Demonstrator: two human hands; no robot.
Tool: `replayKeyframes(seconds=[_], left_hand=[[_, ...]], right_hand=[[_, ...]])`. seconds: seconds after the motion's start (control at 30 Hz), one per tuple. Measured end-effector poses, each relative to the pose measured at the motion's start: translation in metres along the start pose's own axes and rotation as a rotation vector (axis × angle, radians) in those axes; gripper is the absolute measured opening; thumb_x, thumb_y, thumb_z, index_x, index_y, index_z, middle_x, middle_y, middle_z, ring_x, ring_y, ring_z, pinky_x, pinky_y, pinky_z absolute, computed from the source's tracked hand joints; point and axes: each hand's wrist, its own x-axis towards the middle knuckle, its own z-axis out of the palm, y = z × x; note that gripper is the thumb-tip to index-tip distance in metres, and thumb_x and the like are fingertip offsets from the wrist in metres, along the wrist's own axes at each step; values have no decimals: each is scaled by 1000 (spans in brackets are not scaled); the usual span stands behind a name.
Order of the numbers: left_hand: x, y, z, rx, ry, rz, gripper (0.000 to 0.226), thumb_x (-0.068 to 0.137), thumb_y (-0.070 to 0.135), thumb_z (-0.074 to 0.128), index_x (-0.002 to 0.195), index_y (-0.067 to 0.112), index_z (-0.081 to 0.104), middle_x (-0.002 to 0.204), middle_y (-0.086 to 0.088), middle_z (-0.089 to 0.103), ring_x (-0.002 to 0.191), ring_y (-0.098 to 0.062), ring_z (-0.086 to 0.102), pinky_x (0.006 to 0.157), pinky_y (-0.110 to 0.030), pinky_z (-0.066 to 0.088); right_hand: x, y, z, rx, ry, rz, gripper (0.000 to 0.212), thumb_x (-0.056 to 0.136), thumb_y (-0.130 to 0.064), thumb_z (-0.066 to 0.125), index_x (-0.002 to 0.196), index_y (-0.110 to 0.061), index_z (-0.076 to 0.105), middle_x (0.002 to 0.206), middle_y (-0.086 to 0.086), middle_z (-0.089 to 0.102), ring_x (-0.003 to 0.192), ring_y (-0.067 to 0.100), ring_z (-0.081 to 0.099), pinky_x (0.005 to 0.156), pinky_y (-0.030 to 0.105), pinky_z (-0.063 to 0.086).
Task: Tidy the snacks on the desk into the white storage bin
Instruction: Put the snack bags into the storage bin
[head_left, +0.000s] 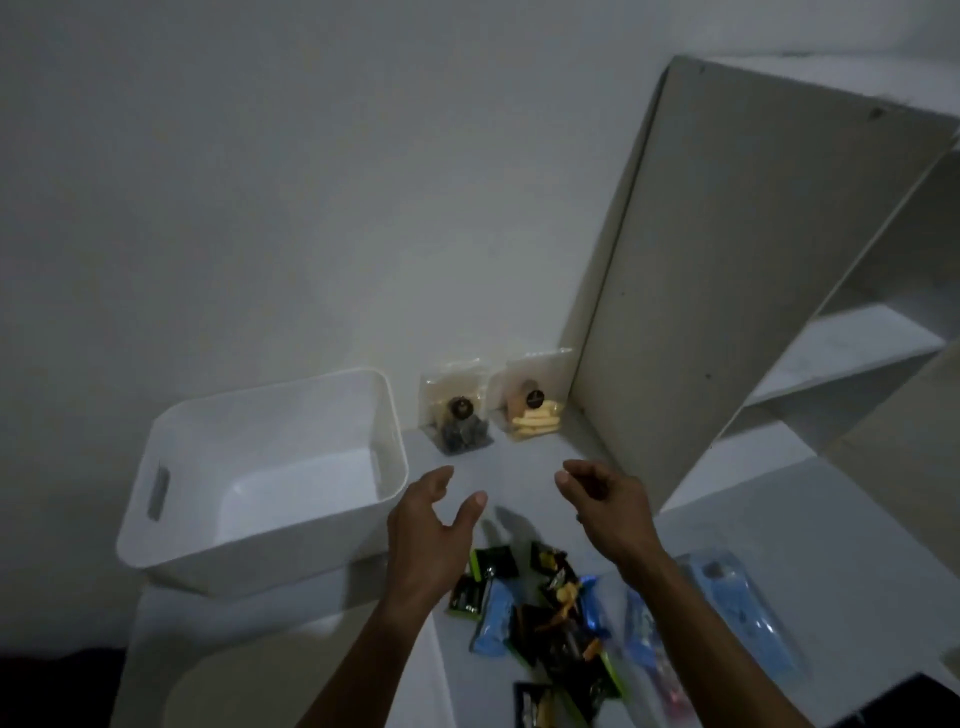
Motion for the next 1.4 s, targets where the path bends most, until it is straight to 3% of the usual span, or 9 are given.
replayKeyframes(seconds=[0.1, 0.37, 0.5, 0.57, 0.63, 0.83, 1.07, 1.2, 1.4], left_hand=[[52, 20, 31, -13, 57, -73, 57, 84, 38, 73, 134, 17, 55, 129, 1, 62, 112, -7, 55, 100, -31, 46], [175, 26, 79, 78, 279, -269, 54, 88, 30, 70, 131, 4, 50, 128, -18, 59, 116, -31, 57, 90, -30, 41], [212, 8, 89, 48, 318, -386, 54, 87, 28, 69, 131, 6, 46, 111, -4, 53, 101, -21, 53, 79, -25, 37], [223, -3, 93, 32, 314, -419, 61, 87, 25, 69, 138, 8, 40, 121, -6, 53, 104, -20, 52, 82, -26, 39], [229, -12, 96, 5, 306, -417, 67, 88, 23, 68, 145, 10, 34, 136, -8, 51, 117, -23, 53, 96, -32, 45], [230, -12, 98, -35, 336, -356, 67, 84, 17, 73, 140, 14, 36, 114, -4, 54, 93, -16, 55, 74, -21, 43], [226, -9, 75, 398, 227, -46, 32, 73, 43, 66, 97, 22, 68, 95, -1, 69, 92, -23, 63, 82, -38, 52], [225, 4, 68, 797, 51, 80, 19, 86, 35, 66, 93, 21, 75, 95, -7, 73, 93, -31, 62, 80, -40, 48], [210, 27, 56, 841, 19, 168, 18, 91, 28, 61, 93, 18, 75, 100, -8, 71, 94, -30, 61, 84, -41, 47]], right_hand=[[65, -9, -18, -28, 4, -15, 28, 89, -26, 70, 114, -13, 69, 91, -2, 69, 77, 0, 61, 64, 9, 46], [216, -15, -17, -172, -5, -82, 52, 83, -12, 74, 131, -11, 55, 106, -1, 60, 99, 13, 56, 82, 16, 38], [265, 0, 0, -187, -30, -67, 71, 77, -10, 73, 142, -16, 41, 122, -1, 62, 108, 17, 60, 91, 21, 46], [277, 8, 8, -182, -47, -35, 86, 76, -11, 74, 149, -20, 30, 137, 3, 56, 121, 22, 57, 103, 36, 47], [280, 10, 13, -147, -40, -15, 90, 78, -7, 75, 152, -22, 25, 134, 2, 55, 115, 19, 57, 99, 27, 46], [285, 16, 9, -140, 20, -103, 74, 74, -3, 79, 137, -22, 44, 98, -1, 55, 75, 5, 52, 61, 4, 38], [287, -1, -12, -580, -252, -273, 19, 81, -26, 76, 74, -32, 60, 74, -10, 62, 80, 18, 62, 67, 29, 46], [284, -16, -17, -809, -324, -320, 10, 88, -31, 69, 80, -27, 64, 81, 0, 63, 87, 27, 63, 66, 27, 37], [257, -51, -26, -956, -286, -455, 11, 92, -30, 63, 100, -25, 69, 105, 3, 69, 96, 26, 63, 69, 30, 41]])
